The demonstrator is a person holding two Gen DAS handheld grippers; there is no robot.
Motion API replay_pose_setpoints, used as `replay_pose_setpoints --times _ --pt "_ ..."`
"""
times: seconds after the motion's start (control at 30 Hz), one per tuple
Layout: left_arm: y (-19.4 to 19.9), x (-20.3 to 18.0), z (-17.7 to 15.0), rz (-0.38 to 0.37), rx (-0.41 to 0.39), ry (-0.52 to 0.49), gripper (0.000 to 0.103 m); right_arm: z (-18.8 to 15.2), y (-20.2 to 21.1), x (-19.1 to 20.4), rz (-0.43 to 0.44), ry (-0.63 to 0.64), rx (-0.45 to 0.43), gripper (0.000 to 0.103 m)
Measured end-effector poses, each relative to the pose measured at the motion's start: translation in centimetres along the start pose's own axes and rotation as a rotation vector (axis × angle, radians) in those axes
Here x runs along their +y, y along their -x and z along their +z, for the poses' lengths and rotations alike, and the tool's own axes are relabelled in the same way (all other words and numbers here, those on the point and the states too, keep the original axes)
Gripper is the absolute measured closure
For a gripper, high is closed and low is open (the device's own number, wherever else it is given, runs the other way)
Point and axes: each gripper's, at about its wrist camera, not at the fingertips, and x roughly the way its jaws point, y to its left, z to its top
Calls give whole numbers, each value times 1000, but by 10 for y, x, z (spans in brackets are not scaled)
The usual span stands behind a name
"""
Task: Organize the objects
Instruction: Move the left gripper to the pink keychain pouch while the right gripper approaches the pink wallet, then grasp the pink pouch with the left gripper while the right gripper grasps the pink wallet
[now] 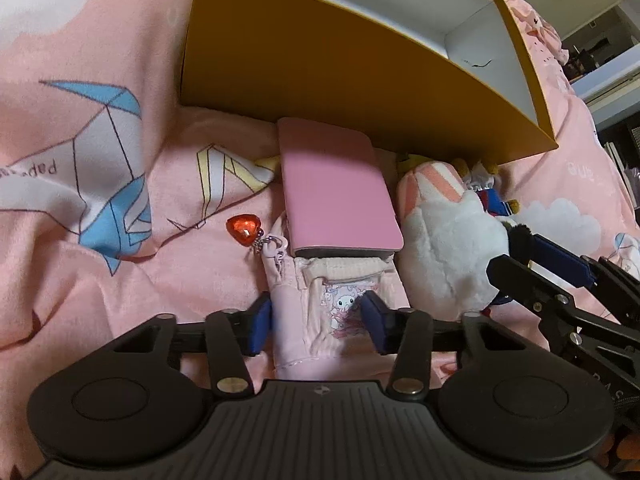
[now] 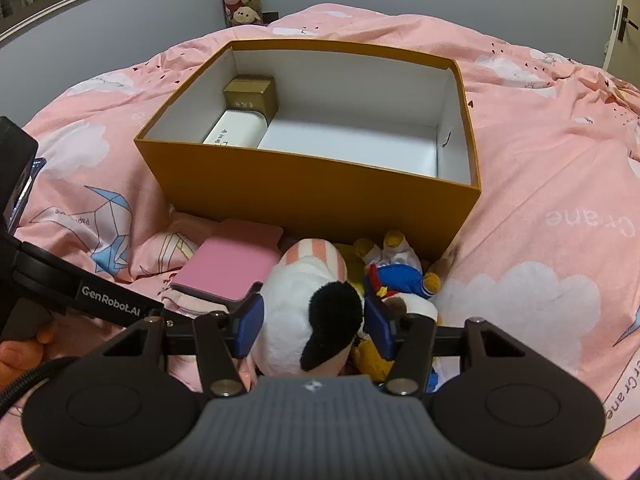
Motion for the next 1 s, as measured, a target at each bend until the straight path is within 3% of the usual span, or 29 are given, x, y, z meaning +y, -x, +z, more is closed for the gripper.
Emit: replay_pose_setpoints --times 0.17,0.27,0.6,0.73,0.93,1.0 --pt "16 -5 -8 27 -55 -35 77 2 3 4 1 25 -15 46" --pt "29 -11 -11 45 -96 -75 81 3 3 4 2 31 -18 46" --pt "56 -28 -16 78 -172 -157 86 13 0 7 20 56 -21 46" --pt "64 -31 -17 87 -200 -162 86 22 -2 9 51 60 -25 46" --pt "83 -21 -6 143 -303 -151 87 38 -9 13 85 73 -13 47" --pt "88 -14 -1 157 -324 -134 87 44 -15 14 105 71 5 53"
